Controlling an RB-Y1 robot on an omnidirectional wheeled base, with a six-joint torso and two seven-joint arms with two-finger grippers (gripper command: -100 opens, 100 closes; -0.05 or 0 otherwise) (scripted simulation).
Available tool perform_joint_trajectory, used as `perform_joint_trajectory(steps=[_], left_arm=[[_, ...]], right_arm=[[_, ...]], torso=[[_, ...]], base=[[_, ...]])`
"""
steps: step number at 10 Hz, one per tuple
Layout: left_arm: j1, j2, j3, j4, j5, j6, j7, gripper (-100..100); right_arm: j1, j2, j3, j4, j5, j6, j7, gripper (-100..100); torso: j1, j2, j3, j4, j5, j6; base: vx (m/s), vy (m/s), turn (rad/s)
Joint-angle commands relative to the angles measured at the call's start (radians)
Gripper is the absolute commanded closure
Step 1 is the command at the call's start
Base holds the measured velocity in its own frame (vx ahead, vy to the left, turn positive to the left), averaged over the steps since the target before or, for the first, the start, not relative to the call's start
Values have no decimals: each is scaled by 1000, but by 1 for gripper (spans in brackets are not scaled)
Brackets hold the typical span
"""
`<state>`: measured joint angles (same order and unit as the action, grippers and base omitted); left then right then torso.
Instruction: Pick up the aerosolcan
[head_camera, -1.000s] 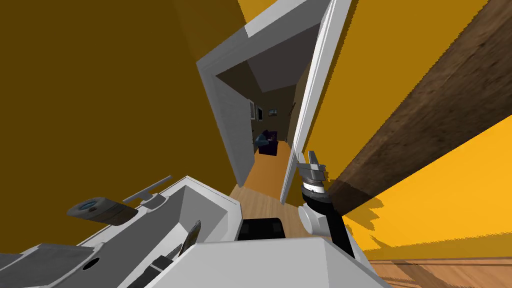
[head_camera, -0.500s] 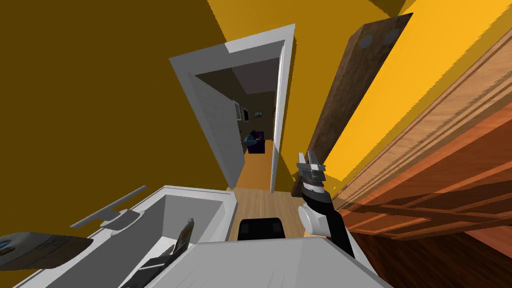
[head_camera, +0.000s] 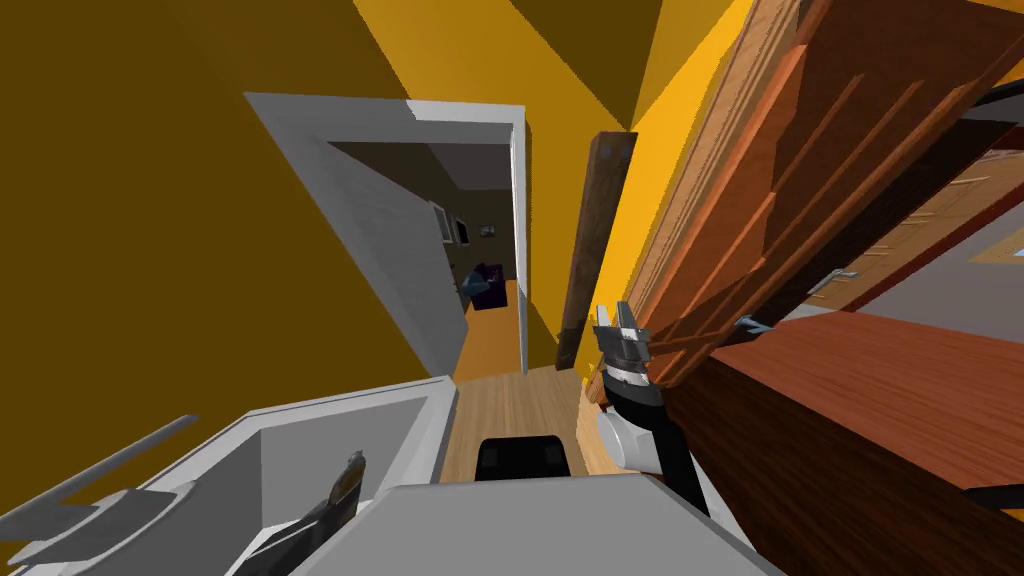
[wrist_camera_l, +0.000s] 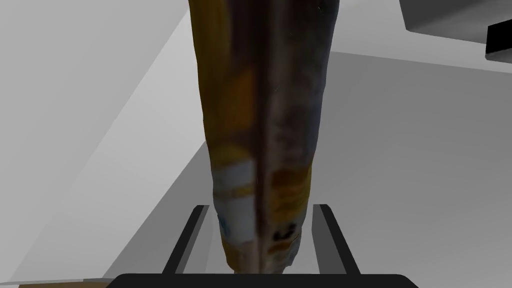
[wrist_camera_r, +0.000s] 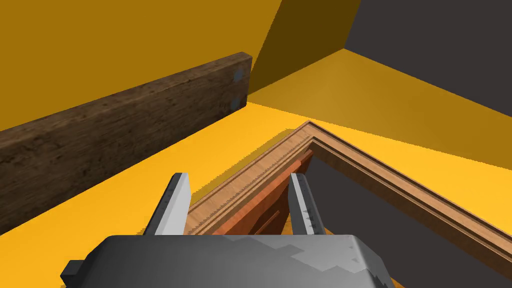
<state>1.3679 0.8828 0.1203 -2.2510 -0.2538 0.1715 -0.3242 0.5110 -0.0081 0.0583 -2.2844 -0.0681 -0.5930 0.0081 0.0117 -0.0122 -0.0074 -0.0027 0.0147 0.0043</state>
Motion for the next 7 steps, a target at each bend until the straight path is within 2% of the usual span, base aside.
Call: perform_joint_trajectory(steps=[1, 2, 3, 4, 5, 6, 7], left_arm=[[-2, -25, 15, -15, 32, 50, 31, 100], [-2, -25, 15, -15, 32, 73, 31, 100], [-2, -25, 15, -15, 32, 80, 31, 100], [0, -50, 30, -26, 59, 122, 57, 100], [0, -50, 30, -26, 59, 134, 57, 100], [1, -45, 30, -28, 56, 127, 52, 100], [0, -45, 32, -28, 57, 132, 54, 0]], right_arm=[[0, 0, 0, 0, 0, 0, 0, 0], [0, 0, 0, 0, 0, 0, 0, 0], [0, 0, 0, 0, 0, 0, 0, 0], [0, 0, 0, 0, 0, 0, 0, 0], [0, 0, 0, 0, 0, 0, 0, 0], [0, 0, 0, 0, 0, 0, 0, 0], [1, 0, 0, 0, 0, 0, 0, 0]], torso=[[0, 0, 0, 0, 0, 0], [-1, 2, 1, 0, 0, 0], [0, 0, 0, 0, 0, 0], [3, -4, -2, -1, 0, -1], [2, -4, -2, -1, 0, 0], [0, -3, -2, -1, 0, 1], [0, -6, -4, -1, 0, -1]], base=[[-195, -77, -386], [-159, -71, -411], [-55, -25, -132], [-106, -49, -345], [-127, -55, -350], [-48, -14, -52], [-9, -1, 11]])
